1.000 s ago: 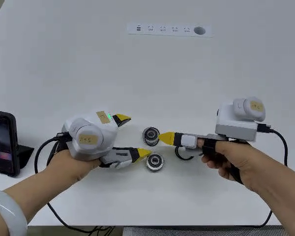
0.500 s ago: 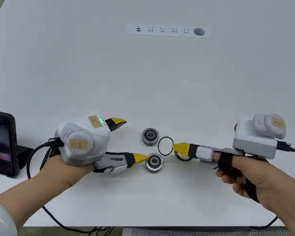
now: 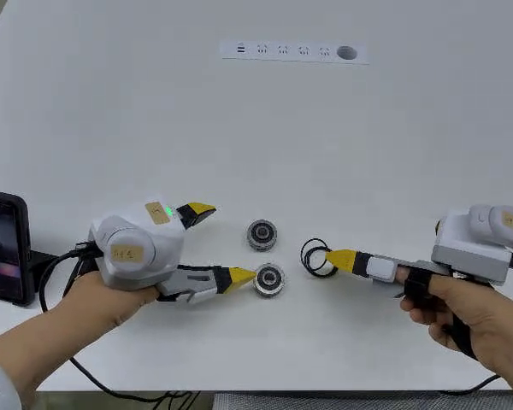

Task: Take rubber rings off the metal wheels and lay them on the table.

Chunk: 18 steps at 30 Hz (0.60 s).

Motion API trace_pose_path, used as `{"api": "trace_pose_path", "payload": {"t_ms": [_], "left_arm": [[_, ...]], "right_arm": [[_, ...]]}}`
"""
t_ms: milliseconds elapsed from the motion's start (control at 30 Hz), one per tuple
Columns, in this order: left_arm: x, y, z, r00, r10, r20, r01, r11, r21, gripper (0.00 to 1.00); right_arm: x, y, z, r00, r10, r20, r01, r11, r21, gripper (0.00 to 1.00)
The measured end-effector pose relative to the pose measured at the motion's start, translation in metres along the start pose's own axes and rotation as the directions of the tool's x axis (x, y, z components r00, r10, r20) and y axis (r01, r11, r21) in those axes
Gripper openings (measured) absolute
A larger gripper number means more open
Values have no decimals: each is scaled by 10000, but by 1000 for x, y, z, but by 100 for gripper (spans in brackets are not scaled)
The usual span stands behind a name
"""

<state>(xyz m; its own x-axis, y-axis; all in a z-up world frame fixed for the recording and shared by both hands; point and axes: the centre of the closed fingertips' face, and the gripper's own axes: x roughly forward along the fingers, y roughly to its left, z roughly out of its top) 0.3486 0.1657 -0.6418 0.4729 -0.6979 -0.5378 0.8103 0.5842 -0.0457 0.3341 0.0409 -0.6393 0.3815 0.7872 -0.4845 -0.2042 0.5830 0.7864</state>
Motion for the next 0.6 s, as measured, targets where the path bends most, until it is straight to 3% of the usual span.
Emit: {"api": "trace_pose_path", "payload": {"t_ms": [300,600], "left_arm": [[-1,-1,-2,10000,-19,-50,19,10000,-63,69],[-3,-2,-4,9999,-76,-79,75,9999,-103,67]], "right_arm": [[-1,-7,-5,9986,-511,-151,501,9969,-603,3],[0,-10,-5,9950,-973,-232,919,9806,-1731,11]]}}
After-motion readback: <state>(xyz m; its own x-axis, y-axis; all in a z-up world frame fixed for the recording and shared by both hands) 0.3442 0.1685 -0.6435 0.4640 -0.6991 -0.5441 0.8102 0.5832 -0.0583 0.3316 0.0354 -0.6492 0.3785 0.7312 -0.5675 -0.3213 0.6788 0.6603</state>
